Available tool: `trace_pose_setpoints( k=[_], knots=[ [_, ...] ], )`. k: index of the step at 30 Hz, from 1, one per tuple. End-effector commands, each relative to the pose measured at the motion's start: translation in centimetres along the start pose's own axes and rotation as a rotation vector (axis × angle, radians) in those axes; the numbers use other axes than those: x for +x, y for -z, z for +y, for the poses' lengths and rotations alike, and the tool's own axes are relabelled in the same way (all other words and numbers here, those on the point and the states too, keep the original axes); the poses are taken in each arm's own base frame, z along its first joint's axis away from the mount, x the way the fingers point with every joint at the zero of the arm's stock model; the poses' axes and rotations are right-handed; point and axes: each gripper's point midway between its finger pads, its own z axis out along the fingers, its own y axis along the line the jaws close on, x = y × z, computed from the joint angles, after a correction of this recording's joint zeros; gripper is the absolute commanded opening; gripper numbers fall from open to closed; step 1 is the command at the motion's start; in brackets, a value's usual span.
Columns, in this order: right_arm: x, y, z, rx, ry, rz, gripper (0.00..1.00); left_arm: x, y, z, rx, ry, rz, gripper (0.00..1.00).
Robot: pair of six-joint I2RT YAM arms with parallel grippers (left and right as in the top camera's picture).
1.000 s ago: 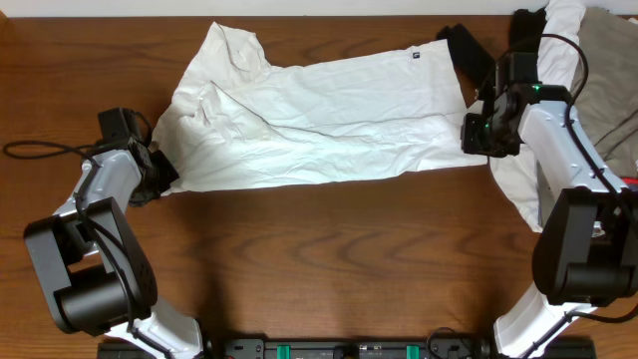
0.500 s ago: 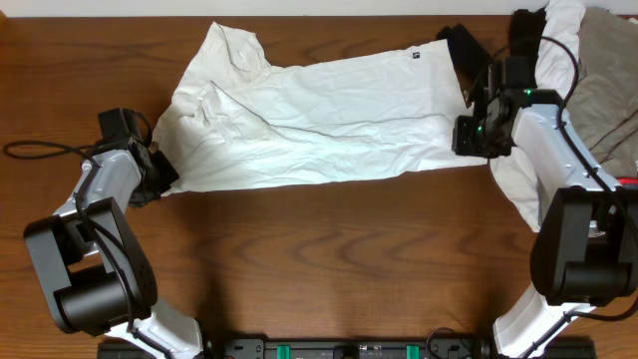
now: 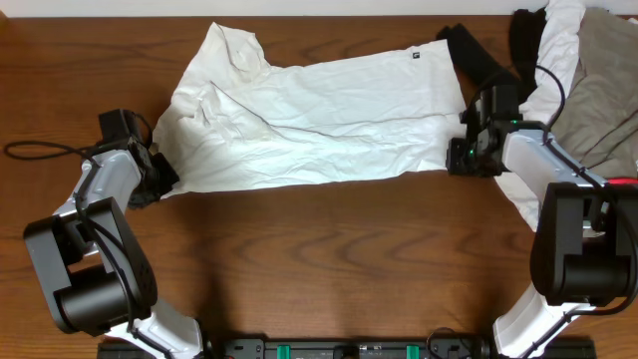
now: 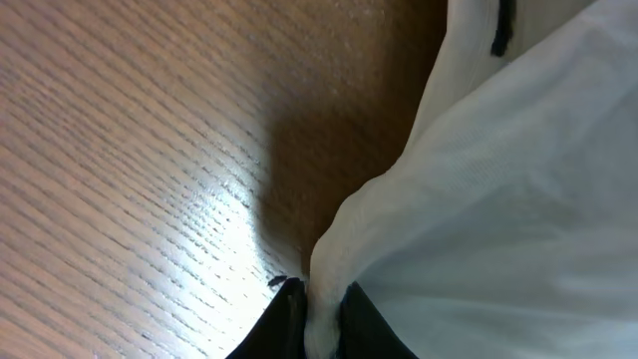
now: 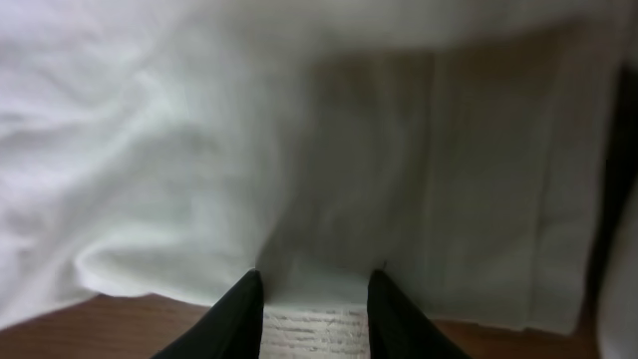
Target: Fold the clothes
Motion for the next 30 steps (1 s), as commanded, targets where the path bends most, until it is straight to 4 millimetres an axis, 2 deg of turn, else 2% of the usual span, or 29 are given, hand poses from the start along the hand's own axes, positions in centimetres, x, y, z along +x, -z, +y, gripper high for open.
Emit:
trace_pose_setpoints(
  k=[1, 5, 8, 11, 15, 17, 19, 21, 23, 26, 30],
  knots=[
    [1.4, -0.8, 0.1, 0.007, 0.015, 0.037, 0.33, 0.5, -0.4, 1.0, -0.036, -0.003, 0.019, 0.14],
    [2.7, -1.2, -0.2, 0.014, 0.01, 0.072, 0.33, 0.5, -0.4, 1.8, -0.082, -0.015, 0.017, 0.14],
    [3.4, -1.5, -0.9, 0.052, 0.009, 0.085, 0.33, 0.5, -0.3, 3.0, -0.149, -0.018, 0.011, 0.14],
    [3.9, -1.5, -1.6, 0.086, 0.009, 0.099, 0.33, 0.5, -0.2, 3.3, -0.167, -0.019, 0.009, 0.14],
    [6.1, -1.2, -1.8, 0.096, -0.014, 0.187, 0.29, 0.4, -0.1, 3.7, -0.191, -0.019, 0.003, 0.15],
    [7.4, -0.9, -2.0, 0.107, -0.04, 0.241, 0.25, 0.4, -0.1, 4.1, -0.21, -0.021, 0.0, 0.17],
    [8.6, -0.7, -2.2, 0.117, -0.056, 0.285, 0.23, 0.5, 0.0, 4.4, -0.227, -0.026, 0.003, 0.27],
    [9.2, -0.6, -2.5, 0.138, -0.063, 0.305, 0.21, 0.6, 0.0, 4.5, -0.236, -0.028, 0.007, 0.27],
    [9.1, -0.5, -2.8, 0.159, -0.069, 0.3, 0.2, 0.5, 0.0, 4.5, -0.235, -0.027, 0.005, 0.28],
    [8.1, -0.7, -2.3, 0.128, -0.067, 0.262, 0.2, 0.5, 0.0, 4.5, -0.234, -0.027, 0.004, 0.28],
    [5.4, 0.5, 0.3, -0.008, -0.037, 0.18, 0.2, 0.5, 0.0, 4.5, -0.234, -0.027, 0.004, 0.29]
  ],
)
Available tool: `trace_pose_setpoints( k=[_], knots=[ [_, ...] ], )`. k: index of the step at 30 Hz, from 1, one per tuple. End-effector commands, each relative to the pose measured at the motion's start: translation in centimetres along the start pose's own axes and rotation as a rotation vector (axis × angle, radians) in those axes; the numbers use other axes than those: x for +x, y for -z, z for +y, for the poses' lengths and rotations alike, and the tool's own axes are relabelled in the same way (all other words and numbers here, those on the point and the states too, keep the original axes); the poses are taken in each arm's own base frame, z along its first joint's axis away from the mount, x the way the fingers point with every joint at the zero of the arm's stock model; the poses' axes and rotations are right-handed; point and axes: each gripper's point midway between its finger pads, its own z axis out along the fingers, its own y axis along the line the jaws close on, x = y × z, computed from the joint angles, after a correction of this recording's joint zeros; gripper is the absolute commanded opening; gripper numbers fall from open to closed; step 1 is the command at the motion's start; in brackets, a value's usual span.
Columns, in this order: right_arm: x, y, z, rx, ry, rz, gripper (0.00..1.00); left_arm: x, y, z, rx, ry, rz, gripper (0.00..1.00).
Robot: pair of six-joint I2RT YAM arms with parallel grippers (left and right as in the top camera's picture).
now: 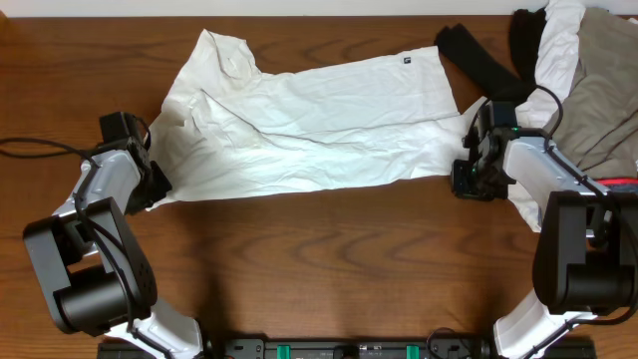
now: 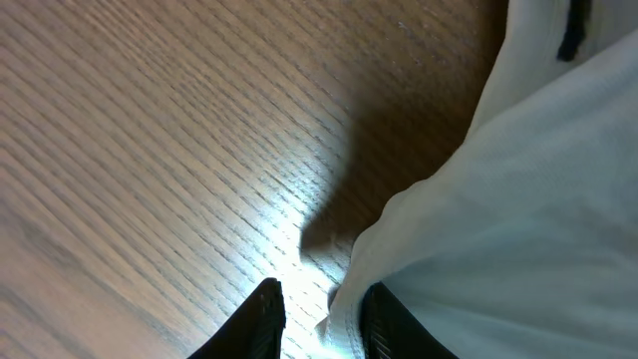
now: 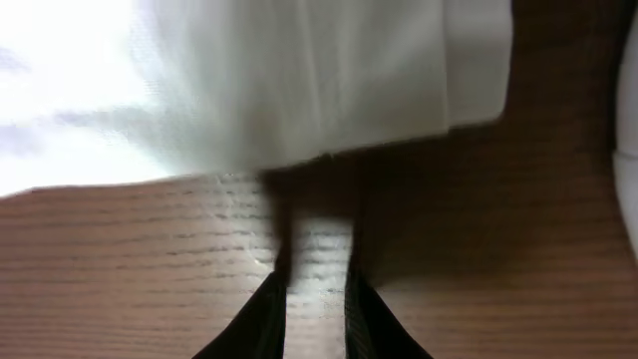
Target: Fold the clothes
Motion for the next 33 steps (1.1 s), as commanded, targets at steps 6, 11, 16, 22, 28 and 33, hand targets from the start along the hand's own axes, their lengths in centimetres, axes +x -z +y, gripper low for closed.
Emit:
trace_pose_setpoints(
  k=[6, 11, 16, 22, 28, 33],
  knots=[
    [-5.0, 3.6, 3.3, -0.136, 0.058, -0.208, 0.21, 0.3, -0.5, 0.8, -0.039, -0.008, 0.01, 0.29],
    [-7.5, 3.4, 3.7, -0.148, 0.067, -0.304, 0.21, 0.3, -0.5, 0.8, -0.039, -0.008, 0.01, 0.29],
    [-8.2, 1.7, 3.9, -0.15, 0.073, -0.306, 0.2, 0.3, -0.5, 0.8, -0.039, -0.008, 0.01, 0.29],
    [-8.6, 0.3, 3.7, -0.142, 0.072, -0.302, 0.2, 0.1, -0.5, 0.8, -0.037, -0.005, -0.001, 0.29],
    [-7.7, -1.1, 2.6, -0.087, 0.058, -0.251, 0.2, 0.1, -0.5, 0.8, -0.037, -0.005, -0.001, 0.29],
    [-4.7, -3.0, 1.5, -0.036, 0.042, -0.113, 0.21, 0.0, -0.5, 1.2, -0.062, -0.028, -0.007, 0.29]
  ],
)
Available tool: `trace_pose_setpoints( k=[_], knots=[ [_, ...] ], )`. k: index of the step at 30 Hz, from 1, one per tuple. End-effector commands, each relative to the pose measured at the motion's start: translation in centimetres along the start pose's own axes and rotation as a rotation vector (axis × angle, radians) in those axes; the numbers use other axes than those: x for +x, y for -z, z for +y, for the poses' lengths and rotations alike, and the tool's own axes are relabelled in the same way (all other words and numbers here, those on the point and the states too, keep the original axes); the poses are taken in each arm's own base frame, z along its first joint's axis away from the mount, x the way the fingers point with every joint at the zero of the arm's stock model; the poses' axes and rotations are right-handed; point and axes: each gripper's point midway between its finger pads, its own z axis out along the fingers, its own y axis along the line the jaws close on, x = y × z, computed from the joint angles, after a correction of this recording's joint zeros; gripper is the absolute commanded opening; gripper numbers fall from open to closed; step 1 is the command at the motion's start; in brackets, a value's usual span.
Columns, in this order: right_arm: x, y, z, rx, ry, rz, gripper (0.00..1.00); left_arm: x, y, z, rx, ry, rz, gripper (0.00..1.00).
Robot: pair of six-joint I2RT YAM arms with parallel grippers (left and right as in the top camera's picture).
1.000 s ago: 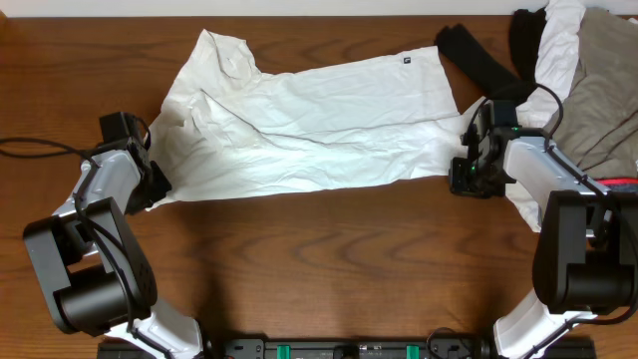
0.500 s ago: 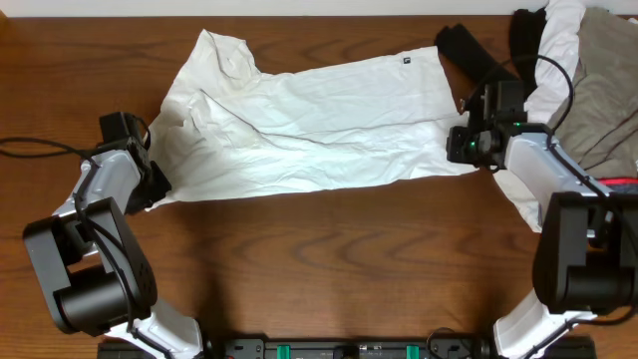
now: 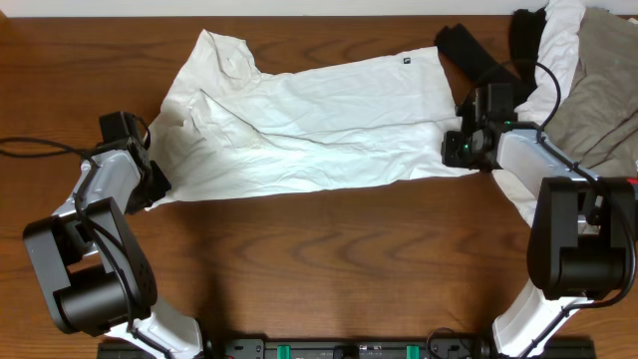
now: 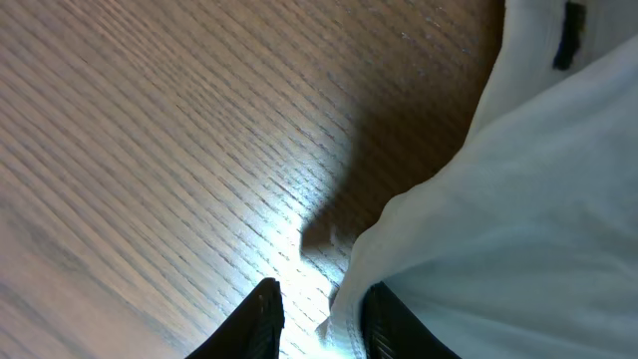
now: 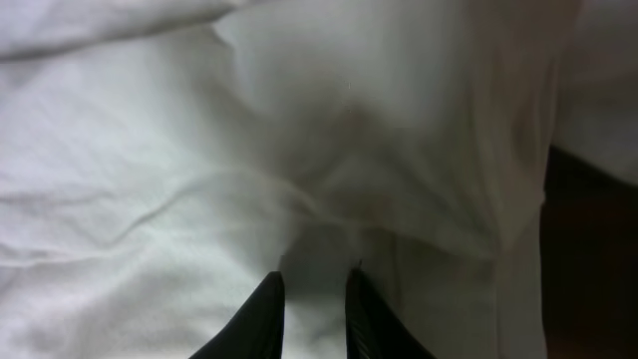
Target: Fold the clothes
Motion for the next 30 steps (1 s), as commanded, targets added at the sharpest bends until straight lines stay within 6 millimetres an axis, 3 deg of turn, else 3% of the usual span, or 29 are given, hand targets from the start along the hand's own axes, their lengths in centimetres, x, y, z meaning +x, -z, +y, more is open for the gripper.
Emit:
trace_pose_setpoints(
  k=[1, 9, 13, 17, 27, 30],
  knots=[
    [4.0, -1.9, -1.5, 0.072, -0.01, 0.151, 0.21, 0.1, -0.4, 1.6, -0.081, -0.027, -0.004, 0.29],
    [8.5, -0.7, -3.0, 0.141, -0.035, 0.34, 0.2, 0.1, -0.5, 2.3, -0.101, -0.017, 0.003, 0.29],
    [10.4, 0.1, -3.3, 0.164, -0.041, 0.422, 0.2, 1.2, -0.4, 2.6, -0.113, -0.031, 0.045, 0.29],
    [11.9, 1.1, -4.2, 0.227, -0.053, 0.487, 0.19, 1.8, -0.4, 2.8, -0.12, -0.04, 0.071, 0.35],
    [14.2, 2.7, -4.8, 0.282, -0.09, 0.593, 0.19, 3.6, -0.3, 4.0, -0.145, -0.046, 0.155, 0.34],
    [14.5, 2.9, -4.9, 0.292, -0.101, 0.606, 0.19, 4.2, -0.3, 4.8, -0.154, -0.034, 0.183, 0.27]
  ],
)
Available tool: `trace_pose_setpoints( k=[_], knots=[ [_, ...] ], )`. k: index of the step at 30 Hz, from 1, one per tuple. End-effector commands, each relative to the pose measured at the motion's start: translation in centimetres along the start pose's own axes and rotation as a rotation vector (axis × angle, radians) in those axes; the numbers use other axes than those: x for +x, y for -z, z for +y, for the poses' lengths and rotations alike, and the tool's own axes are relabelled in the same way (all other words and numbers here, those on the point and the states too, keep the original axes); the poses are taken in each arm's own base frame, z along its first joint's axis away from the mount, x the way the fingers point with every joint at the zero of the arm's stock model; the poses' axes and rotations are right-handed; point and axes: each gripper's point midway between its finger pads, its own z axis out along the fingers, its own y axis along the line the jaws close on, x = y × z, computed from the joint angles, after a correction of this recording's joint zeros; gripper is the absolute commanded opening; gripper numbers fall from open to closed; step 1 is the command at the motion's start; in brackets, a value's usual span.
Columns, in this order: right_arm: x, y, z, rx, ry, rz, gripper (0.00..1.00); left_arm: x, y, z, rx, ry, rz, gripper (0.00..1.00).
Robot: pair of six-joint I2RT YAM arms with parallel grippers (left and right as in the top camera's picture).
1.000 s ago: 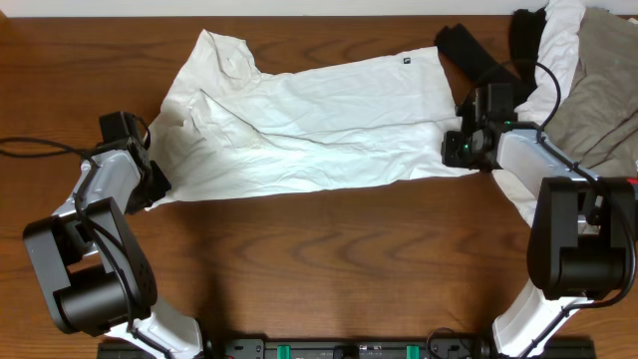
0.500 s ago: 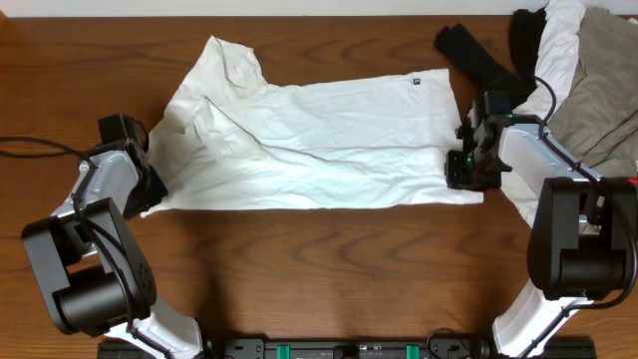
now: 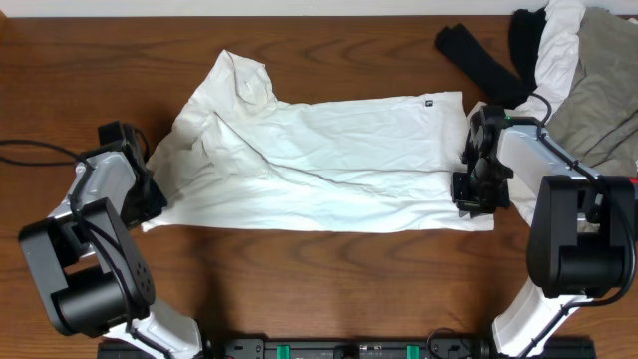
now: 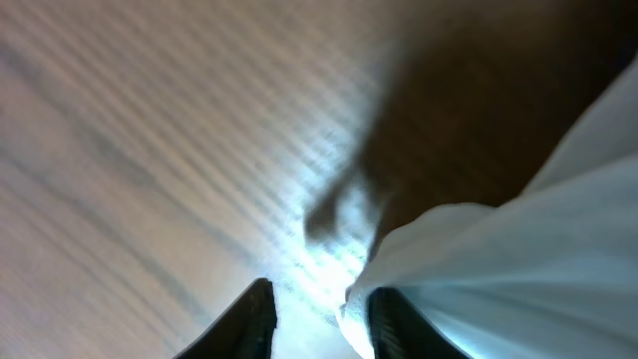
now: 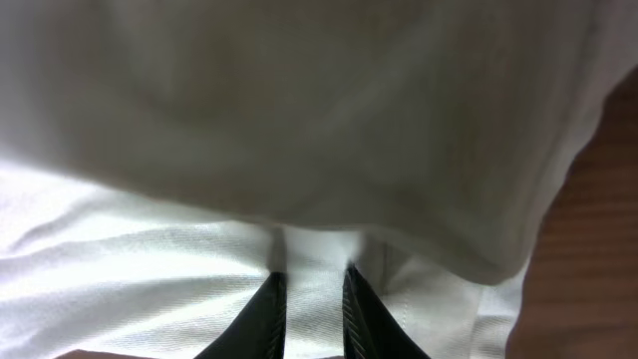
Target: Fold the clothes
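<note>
A white shirt (image 3: 329, 160) lies spread across the wooden table (image 3: 329, 289), collar end to the left and hem to the right. My left gripper (image 3: 150, 202) sits at the shirt's front left corner. In the left wrist view the gripper (image 4: 319, 319) is open over bare wood, and the cloth edge (image 4: 518, 259) touches its right finger. My right gripper (image 3: 469, 194) is at the hem on the right. In the right wrist view the gripper (image 5: 311, 304) has its fingers close together with white cloth (image 5: 299, 120) between them.
A heap of other clothes lies at the back right: a black garment (image 3: 478, 55), a white one (image 3: 558, 40) and a grey one (image 3: 603, 80). A black cable (image 3: 40, 150) runs off the left edge.
The shirt has shifted to the right and toward the front edge. My right gripper has moved forward with the hem. The left gripper stays open at the left corner.
First my left gripper was shut on the shirt's left edge and the right one open at the hem. A second later the left had opened and the right stood off the cloth over wood. Then the right was back on the hem, and now the shirt lies nearer the front.
</note>
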Motion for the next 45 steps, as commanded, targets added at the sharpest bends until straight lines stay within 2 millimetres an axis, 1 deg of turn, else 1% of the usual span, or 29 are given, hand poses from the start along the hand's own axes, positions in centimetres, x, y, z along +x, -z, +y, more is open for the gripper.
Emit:
trace_pose_setpoints(
  k=[1, 5, 8, 10, 12, 17, 20, 22, 24, 27, 30, 32, 33, 34, 35, 36, 37, 39, 40, 43, 45],
  knots=[
    [1.7, -2.3, -1.5, 0.082, -0.034, 0.091, 0.19, 0.7, -0.7, 1.6, -0.044, 0.012, 0.038, 0.25],
    [2.0, -2.3, -1.5, 0.084, -0.041, 0.102, 0.19, 0.8, -0.8, 1.7, -0.034, 0.029, 0.048, 0.25],
    [1.5, -2.3, -1.4, 0.079, -0.041, 0.083, 0.17, 0.9, -0.8, 1.7, -0.032, 0.048, 0.048, 0.26],
    [1.2, -2.3, -1.3, 0.072, -0.041, 0.07, 0.14, 0.9, -0.8, 1.4, -0.015, 0.048, 0.051, 0.3],
    [0.9, -2.4, -1.0, 0.054, -0.041, 0.06, 0.13, 0.8, -0.8, 1.4, -0.013, 0.049, 0.05, 0.34],
    [0.7, -2.1, -0.1, 0.005, -0.041, 0.047, 0.12, 0.9, -0.7, 0.5, 0.039, 0.051, 0.059, 0.35],
    [0.6, -1.2, 0.5, -0.018, -0.029, 0.019, 0.12, 0.7, -0.4, 0.4, 0.047, 0.053, 0.052, 0.35],
    [0.4, -0.2, 0.9, -0.026, -0.017, -0.021, 0.13, 0.4, 0.0, 0.5, 0.051, 0.059, 0.036, 0.35],
    [0.1, 1.1, 1.3, -0.034, -0.006, -0.069, 0.13, 0.0, 0.8, 0.7, 0.06, 0.069, 0.005, 0.35],
    [-0.5, 3.9, 1.9, -0.053, 0.012, -0.181, 0.13, -0.9, 2.9, 0.8, 0.098, 0.092, -0.067, 0.35],
    [-1.1, 7.4, 2.4, -0.081, 0.026, -0.321, 0.15, -1.9, 5.5, 1.1, 0.148, 0.115, -0.158, 0.36],
    [-1.5, 10.1, 2.9, -0.119, 0.034, -0.433, 0.17, -2.5, 7.5, 0.7, 0.215, 0.126, -0.22, 0.4],
    [-1.8, 11.3, 3.0, -0.132, 0.037, -0.484, 0.19, -2.7, 8.6, 0.3, 0.265, 0.13, -0.251, 0.42],
    [-2.2, 13.0, 3.2, -0.148, 0.04, -0.56, 0.29, -3.0, 9.8, -0.4, 0.328, 0.125, -0.284, 0.46],
    [-2.5, 14.1, 3.2, -0.156, 0.041, -0.606, 0.35, -3.2, 10.7, -1.0, 0.382, 0.119, -0.304, 0.48],
    [-3.0, 15.4, 3.4, -0.17, 0.044, -0.669, 0.38, -3.5, 12.1, -2.2, 0.476, 0.104, -0.334, 0.49],
    [-3.4, 16.6, 3.5, -0.18, 0.048, -0.722, 0.38, -3.9, 13.6, -3.6, 0.577, 0.064, -0.368, 0.49],
    [-4.3, 18.1, 3.8, -0.198, 0.052, -0.794, 0.37, -4.4, 16.2, -6.2, 0.721, -0.039, -0.438, 0.49],
    [-4.5, 18.4, 4.0, -0.206, 0.056, -0.809, 0.38, -4.5, 16.7, -6.7, 0.741, -0.053, -0.449, 0.49],
    [-5.6, 18.4, 4.9, -0.246, 0.075, -0.826, 0.38, -4.7, 18.0, -8.7, 0.757, -0.115, -0.468, 0.5],
    [-6.0, 18.1, 5.4, -0.264, 0.095, -0.82, 0.39, -5.1, 19.2, -10.3, 0.768, -0.181, -0.49, 0.55]
  ],
)
